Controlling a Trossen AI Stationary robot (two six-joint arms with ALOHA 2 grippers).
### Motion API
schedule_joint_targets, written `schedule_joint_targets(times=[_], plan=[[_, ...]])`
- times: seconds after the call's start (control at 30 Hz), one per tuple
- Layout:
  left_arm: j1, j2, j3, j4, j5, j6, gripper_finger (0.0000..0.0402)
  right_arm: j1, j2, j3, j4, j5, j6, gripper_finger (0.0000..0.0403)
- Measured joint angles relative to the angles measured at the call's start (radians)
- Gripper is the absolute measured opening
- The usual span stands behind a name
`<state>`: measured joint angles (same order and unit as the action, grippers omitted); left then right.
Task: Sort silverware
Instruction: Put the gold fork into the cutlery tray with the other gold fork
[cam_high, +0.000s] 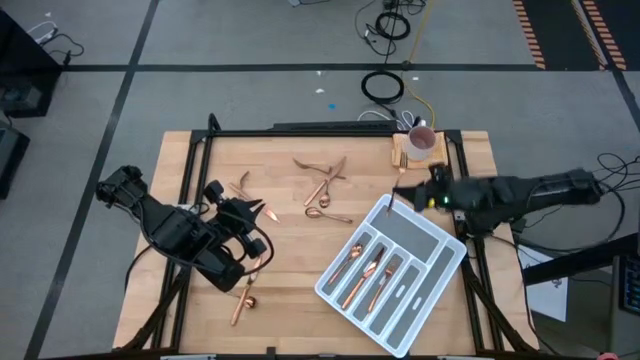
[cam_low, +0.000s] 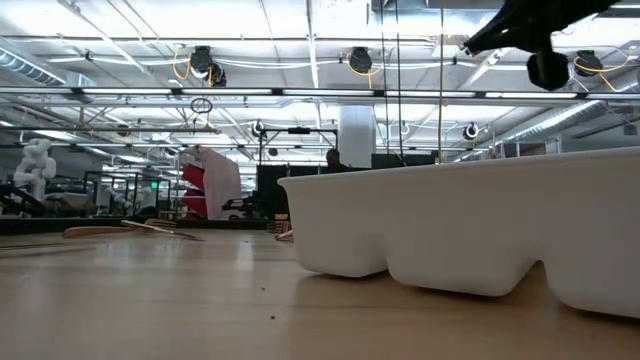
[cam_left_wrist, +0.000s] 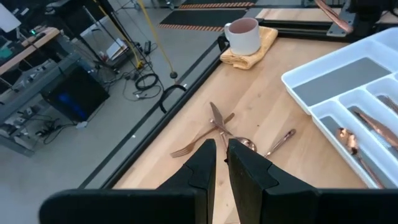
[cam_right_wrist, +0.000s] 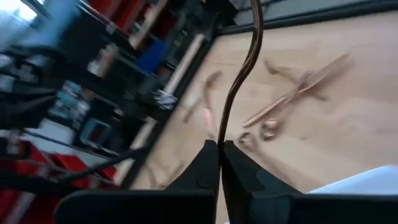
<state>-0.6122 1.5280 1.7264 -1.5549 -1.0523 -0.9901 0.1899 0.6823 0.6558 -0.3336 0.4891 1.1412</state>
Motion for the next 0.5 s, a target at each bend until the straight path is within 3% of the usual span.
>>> schedule_joint_targets(times=[0.13, 0.3, 0.5], plan=[[0.014, 0.0, 0.0, 0.015, 0.0, 0.0, 0.0048, 0.248, 0.039, -0.08, 0.105, 0.259, 0.122, 0.0], [0.034, 0.0, 0.0, 0.029, 0.001, 0.0, 0.0048, 0.522, 0.18, -0.086, 0.135, 0.547, 0.318, 0.0], [0.068, 0.0, 0.0, 0.03, 0.002, 0.0, 0.0048, 0.714, 0.43, -0.084, 0.227, 0.738, 0.614, 0.0]])
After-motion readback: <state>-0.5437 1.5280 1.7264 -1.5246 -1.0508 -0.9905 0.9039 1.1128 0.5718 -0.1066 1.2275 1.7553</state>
